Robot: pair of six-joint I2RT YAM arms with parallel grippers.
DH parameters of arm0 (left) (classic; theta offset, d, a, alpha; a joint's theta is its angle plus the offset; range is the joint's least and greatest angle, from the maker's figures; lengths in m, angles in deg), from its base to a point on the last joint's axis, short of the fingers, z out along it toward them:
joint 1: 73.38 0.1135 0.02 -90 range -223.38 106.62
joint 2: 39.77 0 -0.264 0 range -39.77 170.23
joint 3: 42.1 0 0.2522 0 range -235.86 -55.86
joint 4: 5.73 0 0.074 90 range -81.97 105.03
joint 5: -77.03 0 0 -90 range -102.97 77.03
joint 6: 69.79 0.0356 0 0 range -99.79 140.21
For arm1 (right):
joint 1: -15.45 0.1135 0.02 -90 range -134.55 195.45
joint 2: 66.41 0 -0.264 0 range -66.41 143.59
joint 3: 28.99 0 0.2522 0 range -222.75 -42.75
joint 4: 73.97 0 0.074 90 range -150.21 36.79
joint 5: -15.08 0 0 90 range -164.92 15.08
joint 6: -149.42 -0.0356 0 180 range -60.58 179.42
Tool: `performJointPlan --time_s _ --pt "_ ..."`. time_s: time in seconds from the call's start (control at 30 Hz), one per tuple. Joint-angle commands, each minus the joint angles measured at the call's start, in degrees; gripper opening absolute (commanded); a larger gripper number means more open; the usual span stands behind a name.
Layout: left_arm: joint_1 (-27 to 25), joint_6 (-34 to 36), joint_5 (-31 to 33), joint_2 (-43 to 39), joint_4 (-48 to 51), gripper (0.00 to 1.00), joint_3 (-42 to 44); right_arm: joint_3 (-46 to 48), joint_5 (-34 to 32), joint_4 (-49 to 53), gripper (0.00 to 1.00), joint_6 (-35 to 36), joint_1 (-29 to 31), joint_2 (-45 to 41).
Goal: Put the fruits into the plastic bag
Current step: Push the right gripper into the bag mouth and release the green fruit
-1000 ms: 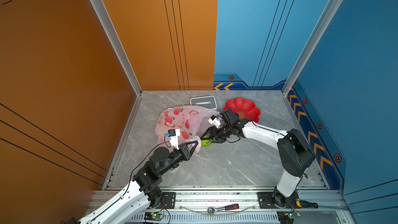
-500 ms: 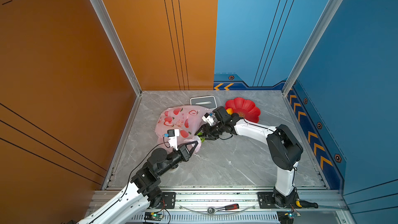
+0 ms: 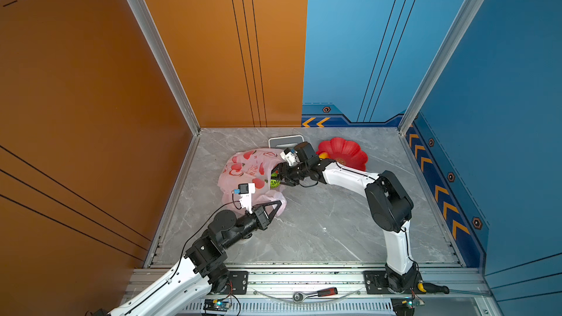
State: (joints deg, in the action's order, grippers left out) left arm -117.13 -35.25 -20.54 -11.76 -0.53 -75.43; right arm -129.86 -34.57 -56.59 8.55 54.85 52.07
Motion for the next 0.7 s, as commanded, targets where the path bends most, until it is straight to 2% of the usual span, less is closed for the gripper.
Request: performJointPlan --time_s 0.0,0.2,0.53,0.67 --pt "-0.68 1.15 -0.25 -0.67 -1.35 0.00 -0.46 -3.37 -4.76 -3.12 0.58 -2.89 0.24 2.82" --pt "-0.92 0.97 0.01 -1.02 -1.55 0.00 -0.03 -6.69 -10.39 -4.04 0.57 -3.73 -0.59 5.84" --pt "-0.98 0.44 0.61 -2.74 -1.28 0.00 1.04 -7.20 -23.58 -2.08 0.58 0.92 -3.33 5.87" --pt "-0.98 0.53 0.72 -2.79 -0.84 0.00 0.81 -7.12 -24.43 -3.05 0.58 0.46 -3.96 6.28"
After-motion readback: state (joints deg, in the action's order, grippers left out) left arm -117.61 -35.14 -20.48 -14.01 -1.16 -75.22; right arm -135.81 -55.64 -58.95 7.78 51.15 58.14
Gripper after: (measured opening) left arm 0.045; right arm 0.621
